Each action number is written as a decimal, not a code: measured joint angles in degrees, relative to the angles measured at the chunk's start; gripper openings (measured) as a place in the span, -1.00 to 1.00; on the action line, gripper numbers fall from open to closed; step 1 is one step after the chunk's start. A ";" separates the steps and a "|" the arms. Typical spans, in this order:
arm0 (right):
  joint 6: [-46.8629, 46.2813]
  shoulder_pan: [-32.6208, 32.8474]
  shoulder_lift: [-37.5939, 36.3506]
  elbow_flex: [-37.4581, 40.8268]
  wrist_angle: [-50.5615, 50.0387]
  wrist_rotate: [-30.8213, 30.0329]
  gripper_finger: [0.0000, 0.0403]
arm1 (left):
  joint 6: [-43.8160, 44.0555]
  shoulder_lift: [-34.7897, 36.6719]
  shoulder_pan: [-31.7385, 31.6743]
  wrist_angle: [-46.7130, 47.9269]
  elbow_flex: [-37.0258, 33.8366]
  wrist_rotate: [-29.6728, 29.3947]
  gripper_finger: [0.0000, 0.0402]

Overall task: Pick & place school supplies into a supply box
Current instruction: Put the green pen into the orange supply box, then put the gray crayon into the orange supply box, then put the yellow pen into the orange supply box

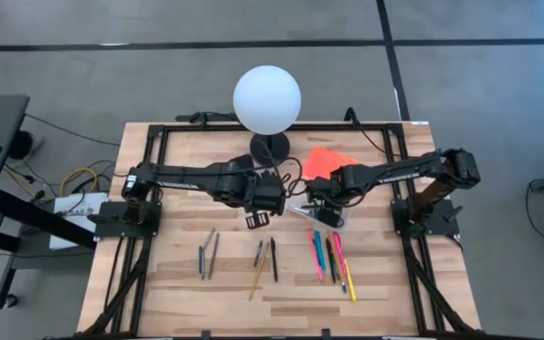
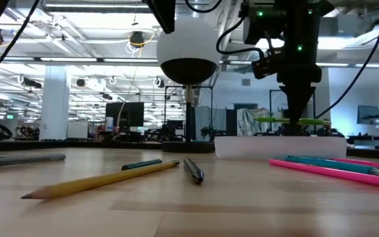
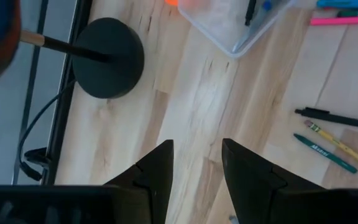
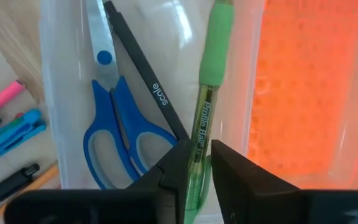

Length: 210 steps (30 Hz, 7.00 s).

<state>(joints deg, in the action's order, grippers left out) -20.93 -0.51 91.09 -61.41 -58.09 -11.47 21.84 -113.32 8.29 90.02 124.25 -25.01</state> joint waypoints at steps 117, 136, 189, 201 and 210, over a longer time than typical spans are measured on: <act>-9.63 17.39 -32.98 0.00 8.04 -3.87 -0.37 | 36.49 28.26 7.00 -50.72 -82.71 20.82 -0.89; -21.00 27.12 -32.96 0.00 7.79 -7.25 -0.37 | -9.03 24.71 -11.68 -64.86 -62.47 18.25 -0.90; -90.27 50.80 -5.76 0.02 -0.60 -4.16 -0.37 | -31.74 -6.07 -13.72 -45.74 -19.63 26.22 -0.47; -96.32 46.82 1.55 0.00 11.33 6.13 -0.37 | -27.27 2.26 -13.74 -31.19 -19.65 24.04 -0.49; -99.12 46.86 7.99 0.02 11.81 7.24 -0.37 | -27.40 4.17 -13.53 -26.91 -19.67 24.56 -0.49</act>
<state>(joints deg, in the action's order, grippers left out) -120.05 46.35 99.08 -61.39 -46.28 -4.23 -5.56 -109.15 -5.24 63.11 104.57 -0.45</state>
